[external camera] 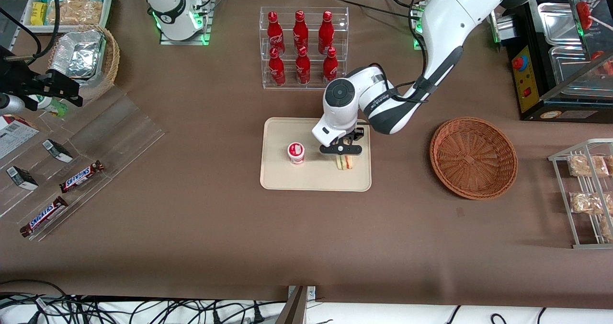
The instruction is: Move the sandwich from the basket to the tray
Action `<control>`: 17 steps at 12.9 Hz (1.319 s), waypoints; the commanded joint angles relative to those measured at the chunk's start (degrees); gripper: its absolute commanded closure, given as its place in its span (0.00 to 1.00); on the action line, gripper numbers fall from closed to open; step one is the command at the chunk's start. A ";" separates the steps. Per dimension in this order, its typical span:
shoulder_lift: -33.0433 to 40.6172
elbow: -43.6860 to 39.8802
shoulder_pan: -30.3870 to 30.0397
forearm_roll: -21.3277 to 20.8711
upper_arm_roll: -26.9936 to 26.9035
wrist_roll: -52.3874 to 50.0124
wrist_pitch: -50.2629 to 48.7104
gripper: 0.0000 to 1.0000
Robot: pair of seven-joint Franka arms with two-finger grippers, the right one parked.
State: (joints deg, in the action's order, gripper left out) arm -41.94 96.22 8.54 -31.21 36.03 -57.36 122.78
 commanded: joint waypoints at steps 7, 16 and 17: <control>10.29 -7.96 -8.18 4.57 1.50 -0.92 -11.31 0.00; 20.56 -13.42 -21.72 19.67 -0.15 20.30 -23.71 0.00; 22.67 -13.08 -21.12 22.40 -4.08 24.53 -25.12 0.00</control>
State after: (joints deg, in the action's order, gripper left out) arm -23.21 83.11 -12.41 -13.74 35.96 -40.74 100.88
